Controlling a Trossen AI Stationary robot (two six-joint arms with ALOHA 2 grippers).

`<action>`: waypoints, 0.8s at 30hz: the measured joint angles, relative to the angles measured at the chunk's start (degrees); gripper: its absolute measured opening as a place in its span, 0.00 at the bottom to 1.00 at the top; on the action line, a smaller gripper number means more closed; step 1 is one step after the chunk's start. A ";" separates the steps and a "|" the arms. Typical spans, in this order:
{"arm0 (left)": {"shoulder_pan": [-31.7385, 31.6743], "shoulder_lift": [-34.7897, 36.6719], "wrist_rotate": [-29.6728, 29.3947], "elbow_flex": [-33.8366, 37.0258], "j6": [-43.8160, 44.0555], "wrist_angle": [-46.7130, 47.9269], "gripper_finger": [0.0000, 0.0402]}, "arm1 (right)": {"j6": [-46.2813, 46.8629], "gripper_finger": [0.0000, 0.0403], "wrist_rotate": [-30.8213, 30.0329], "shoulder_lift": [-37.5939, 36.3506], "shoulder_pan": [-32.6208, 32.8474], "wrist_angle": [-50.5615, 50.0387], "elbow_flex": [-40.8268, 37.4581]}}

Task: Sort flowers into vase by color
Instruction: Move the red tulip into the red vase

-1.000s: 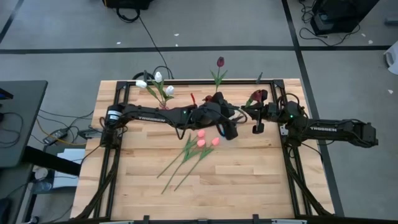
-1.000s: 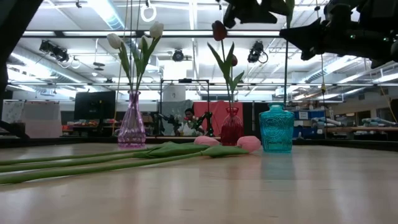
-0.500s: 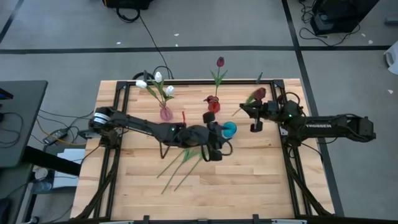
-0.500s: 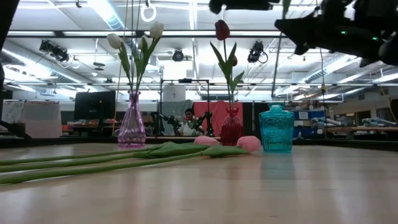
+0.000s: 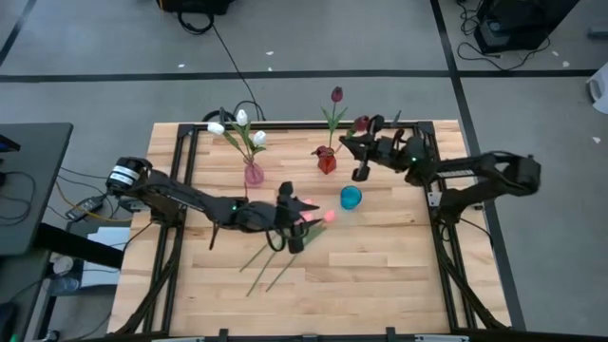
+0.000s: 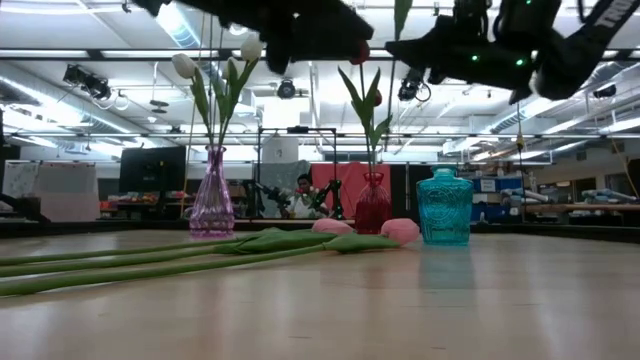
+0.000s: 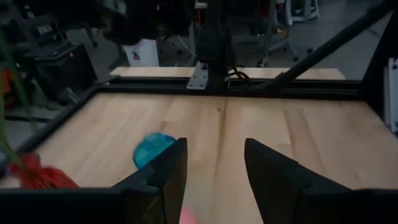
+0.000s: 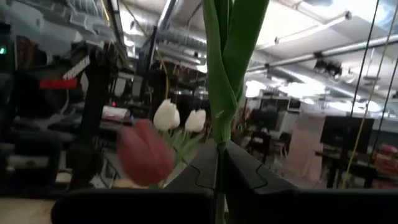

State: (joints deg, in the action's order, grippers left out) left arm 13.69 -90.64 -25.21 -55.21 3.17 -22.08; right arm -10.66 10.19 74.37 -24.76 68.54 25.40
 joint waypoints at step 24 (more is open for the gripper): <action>1.81 0.06 -1.17 9.54 11.37 -8.97 0.41 | 7.65 0.06 -0.10 19.89 -5.45 6.19 3.68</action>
State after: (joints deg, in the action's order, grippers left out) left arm 15.50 -90.58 -26.38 -45.67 14.54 -31.05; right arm -3.00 10.09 94.26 -30.21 74.73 29.08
